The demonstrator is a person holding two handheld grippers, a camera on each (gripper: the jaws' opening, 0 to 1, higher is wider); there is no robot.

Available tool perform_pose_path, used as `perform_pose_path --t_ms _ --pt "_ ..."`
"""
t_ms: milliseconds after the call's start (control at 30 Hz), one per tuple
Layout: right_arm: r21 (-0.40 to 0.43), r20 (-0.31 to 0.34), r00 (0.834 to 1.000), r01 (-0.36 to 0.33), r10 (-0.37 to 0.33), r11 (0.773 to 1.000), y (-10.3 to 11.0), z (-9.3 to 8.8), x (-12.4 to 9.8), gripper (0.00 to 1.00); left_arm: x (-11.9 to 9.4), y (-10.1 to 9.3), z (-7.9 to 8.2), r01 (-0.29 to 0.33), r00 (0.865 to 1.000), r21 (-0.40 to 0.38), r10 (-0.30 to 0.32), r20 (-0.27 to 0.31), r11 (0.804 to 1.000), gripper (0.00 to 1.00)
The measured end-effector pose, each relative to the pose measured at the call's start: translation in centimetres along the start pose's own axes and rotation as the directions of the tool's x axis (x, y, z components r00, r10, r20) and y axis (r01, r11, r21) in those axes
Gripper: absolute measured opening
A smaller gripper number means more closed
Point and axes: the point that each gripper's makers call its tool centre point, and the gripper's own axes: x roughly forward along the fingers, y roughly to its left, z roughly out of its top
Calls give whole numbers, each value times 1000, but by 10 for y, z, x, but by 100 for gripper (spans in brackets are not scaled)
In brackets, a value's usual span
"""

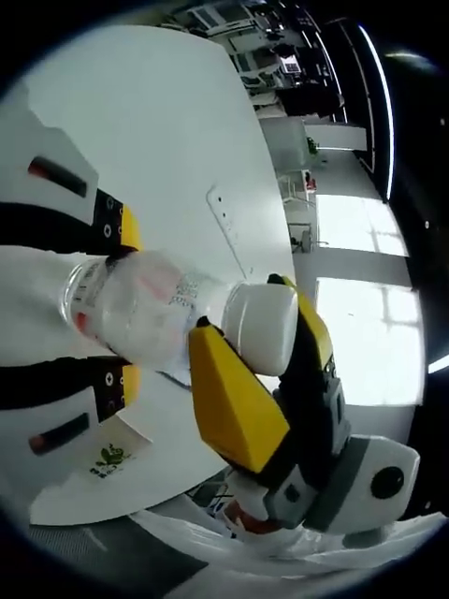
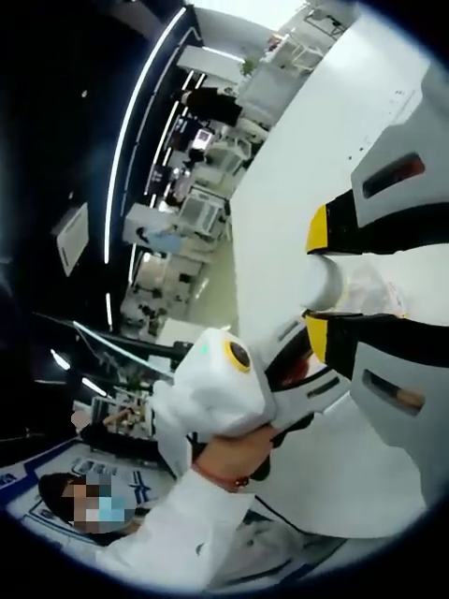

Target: Arrange the tabletop items into an orderly group along one side of the table until the central work area is clear of visible clutter.

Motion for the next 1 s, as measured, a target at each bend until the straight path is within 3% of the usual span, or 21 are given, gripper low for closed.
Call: perform_pose_path --t_ms 500,1000 --pt "17 -4 1000 -2 2 1000 -1 0 -1 22 2 -1 -3 -14 1000 -10 14 -23 1000 48" --pt "31 2 1000 2 -3 1000 -5 3 -2 31 -2 1 -1 -40 999 -32 39 -18 999 54"
